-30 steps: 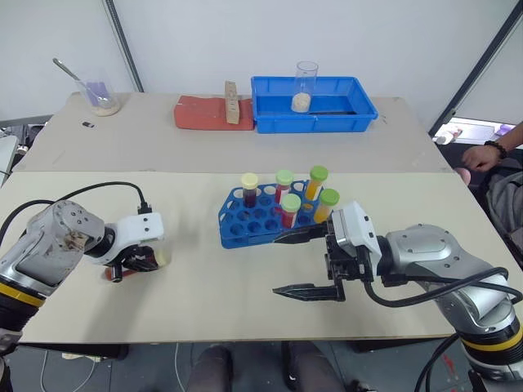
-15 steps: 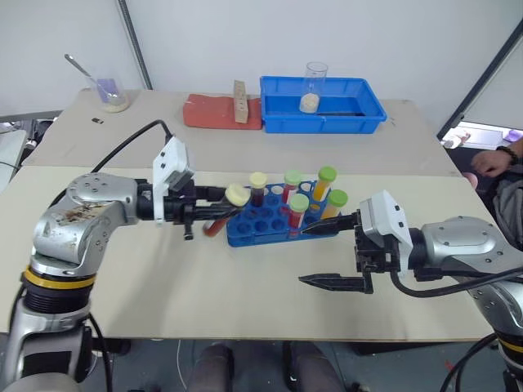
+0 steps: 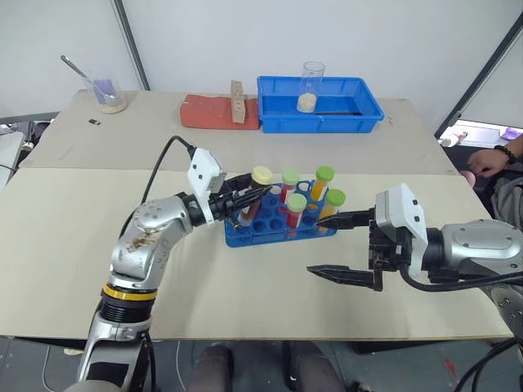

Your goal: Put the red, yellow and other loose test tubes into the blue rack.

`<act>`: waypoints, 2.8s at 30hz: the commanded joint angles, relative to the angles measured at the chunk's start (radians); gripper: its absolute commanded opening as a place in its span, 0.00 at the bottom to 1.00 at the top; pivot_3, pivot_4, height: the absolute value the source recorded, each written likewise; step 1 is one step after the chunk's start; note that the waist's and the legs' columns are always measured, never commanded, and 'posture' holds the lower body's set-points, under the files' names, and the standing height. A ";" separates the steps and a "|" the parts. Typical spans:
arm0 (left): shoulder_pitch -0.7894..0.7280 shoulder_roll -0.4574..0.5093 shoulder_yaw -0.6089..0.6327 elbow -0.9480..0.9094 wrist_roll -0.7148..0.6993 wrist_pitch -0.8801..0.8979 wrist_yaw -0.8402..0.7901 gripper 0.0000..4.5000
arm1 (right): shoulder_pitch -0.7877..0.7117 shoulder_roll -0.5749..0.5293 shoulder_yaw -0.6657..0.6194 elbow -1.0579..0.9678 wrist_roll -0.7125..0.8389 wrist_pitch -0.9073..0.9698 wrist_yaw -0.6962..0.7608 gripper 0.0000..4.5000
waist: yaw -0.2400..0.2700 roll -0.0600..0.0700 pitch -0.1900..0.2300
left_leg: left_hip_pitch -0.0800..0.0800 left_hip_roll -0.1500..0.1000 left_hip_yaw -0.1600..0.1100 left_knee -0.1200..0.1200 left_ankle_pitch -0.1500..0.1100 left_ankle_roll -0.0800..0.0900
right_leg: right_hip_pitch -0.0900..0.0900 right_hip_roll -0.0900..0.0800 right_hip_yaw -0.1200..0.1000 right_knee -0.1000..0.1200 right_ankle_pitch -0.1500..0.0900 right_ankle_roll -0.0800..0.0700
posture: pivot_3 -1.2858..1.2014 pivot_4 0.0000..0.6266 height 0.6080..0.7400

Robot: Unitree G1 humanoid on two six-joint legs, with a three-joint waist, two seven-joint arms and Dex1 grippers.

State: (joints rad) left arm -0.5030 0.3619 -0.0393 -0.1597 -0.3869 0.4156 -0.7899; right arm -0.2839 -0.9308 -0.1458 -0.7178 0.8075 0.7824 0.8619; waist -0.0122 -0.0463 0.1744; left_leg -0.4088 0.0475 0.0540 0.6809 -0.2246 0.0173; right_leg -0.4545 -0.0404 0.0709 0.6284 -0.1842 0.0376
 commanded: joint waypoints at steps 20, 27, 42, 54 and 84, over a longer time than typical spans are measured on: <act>0.043 -0.082 -0.060 0.075 0.062 -0.159 0.033 0.21 | 0.141 -0.086 -0.115 -0.062 0.049 -0.002 -0.035 0.99 | -0.001 0.000 0.000 | 0.003 0.000 0.000 0.000 0.000 0.000 | 0.003 0.000 0.000 0.000 -0.001 0.001 | 0.52 0.24 1.00; 0.060 -0.075 -0.051 0.062 0.054 -0.149 0.037 0.21 | 0.145 -0.085 -0.112 -0.058 0.046 -0.011 -0.041 0.99 | -0.001 0.000 0.000 | 0.003 0.000 0.000 0.000 0.000 0.000 | 0.003 0.000 0.000 0.000 -0.001 0.001 | 0.52 0.24 1.00; 0.119 -0.106 -0.048 0.103 0.094 -0.241 0.114 0.21 | 0.147 -0.089 -0.103 -0.055 0.024 0.018 -0.111 0.99 | -0.001 0.000 0.000 | 0.003 0.000 0.000 0.000 0.000 0.000 | 0.004 0.000 0.000 -0.001 -0.001 0.001 | 0.52 0.24 1.00; 0.174 -0.034 -0.040 0.012 0.071 -0.194 0.096 0.99 | 0.119 -0.066 -0.075 -0.021 -0.018 -0.006 -0.124 0.99 | -0.001 0.000 0.000 | 0.002 0.000 0.000 0.000 0.000 0.000 | 0.003 0.000 0.000 -0.002 -0.001 0.000 | 0.52 0.24 1.00; 0.494 0.516 0.371 -0.248 0.010 -0.021 -0.095 0.99 | 0.193 -0.106 -0.249 0.248 -0.175 -0.250 0.194 0.99 | -0.002 0.000 0.000 | 0.003 0.002 0.003 -0.004 0.000 0.000 | -0.001 -0.001 -0.001 -0.002 -0.006 -0.008 | 0.52 0.24 1.00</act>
State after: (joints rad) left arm -0.0055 0.8646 0.2976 -0.4000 -0.3585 0.4169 -0.8764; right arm -0.0952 -1.0197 -0.3435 -0.4657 0.6125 0.5313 1.0378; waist -0.0144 -0.0458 0.1742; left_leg -0.4057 0.0497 0.0575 0.6770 -0.2248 0.0170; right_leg -0.4554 -0.0416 0.0698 0.6264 -0.1899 0.0299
